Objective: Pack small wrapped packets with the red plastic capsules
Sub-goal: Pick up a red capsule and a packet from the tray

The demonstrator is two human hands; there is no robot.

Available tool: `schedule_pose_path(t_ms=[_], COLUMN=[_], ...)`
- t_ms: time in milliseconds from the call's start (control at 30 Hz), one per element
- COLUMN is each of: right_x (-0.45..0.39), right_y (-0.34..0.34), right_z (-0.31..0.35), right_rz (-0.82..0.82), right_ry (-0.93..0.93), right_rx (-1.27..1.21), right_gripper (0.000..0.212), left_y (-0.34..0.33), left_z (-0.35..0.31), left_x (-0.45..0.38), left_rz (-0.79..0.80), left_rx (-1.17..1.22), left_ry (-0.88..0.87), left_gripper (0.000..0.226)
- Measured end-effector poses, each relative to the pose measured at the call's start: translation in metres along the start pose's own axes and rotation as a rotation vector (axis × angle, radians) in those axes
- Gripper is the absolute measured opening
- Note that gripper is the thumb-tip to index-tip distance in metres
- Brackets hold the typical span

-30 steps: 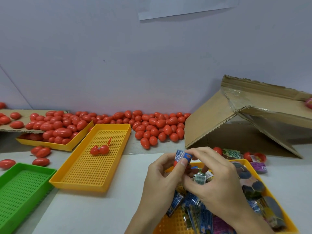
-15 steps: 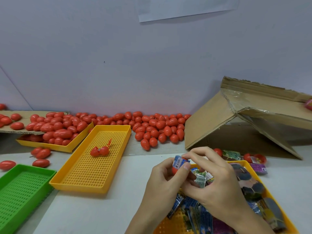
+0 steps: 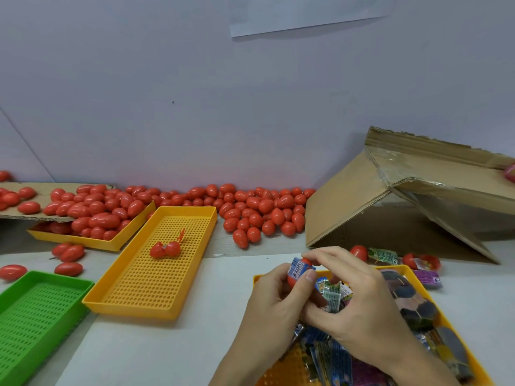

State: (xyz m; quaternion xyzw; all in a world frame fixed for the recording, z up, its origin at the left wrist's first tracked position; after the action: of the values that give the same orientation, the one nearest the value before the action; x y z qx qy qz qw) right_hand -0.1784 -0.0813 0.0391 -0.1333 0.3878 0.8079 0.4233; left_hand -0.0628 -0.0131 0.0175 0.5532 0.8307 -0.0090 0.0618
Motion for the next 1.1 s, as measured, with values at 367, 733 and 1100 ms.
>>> schedule_pose_path(t_ms=[367,733,1100], right_x=[0.0018,0.0006,0.0011], right_y=[0.0017,0.0014,0.0009], right_z=[0.0031,0.0038,0.0077], right_rz=[-0.124,-0.086,-0.137], right_ry=[0.036,-0.010,0.023], right_rx=[0.058,-0.060,-0.011], right_gripper=[0.044,0.050,0.051], left_y=[-0.0029,0.0003,-0.0042], left_z=[0.0005,0.0016,0.0010], left_x=[-0.0014,-0.0016,-0.0020], left_rz=[-0.026,-0.065,-0.108], left_rx=[0.100,0.231,0.368], left_ry=[0.035,0.078,0.062], left_gripper=[0.033,0.041,0.038])
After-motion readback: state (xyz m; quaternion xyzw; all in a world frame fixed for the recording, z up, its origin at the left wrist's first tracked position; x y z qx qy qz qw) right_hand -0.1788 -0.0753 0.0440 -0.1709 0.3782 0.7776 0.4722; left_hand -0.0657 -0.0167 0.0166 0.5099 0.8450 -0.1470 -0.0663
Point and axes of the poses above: each hand's wrist, its own x-axis away from the middle knuckle, its own y-axis out of the back of the hand, z = x × y, the point moved 4 cm from there along -x, towards the middle knuckle, and after that the axes turned 1 degree about -z, right-handed, at the moved point
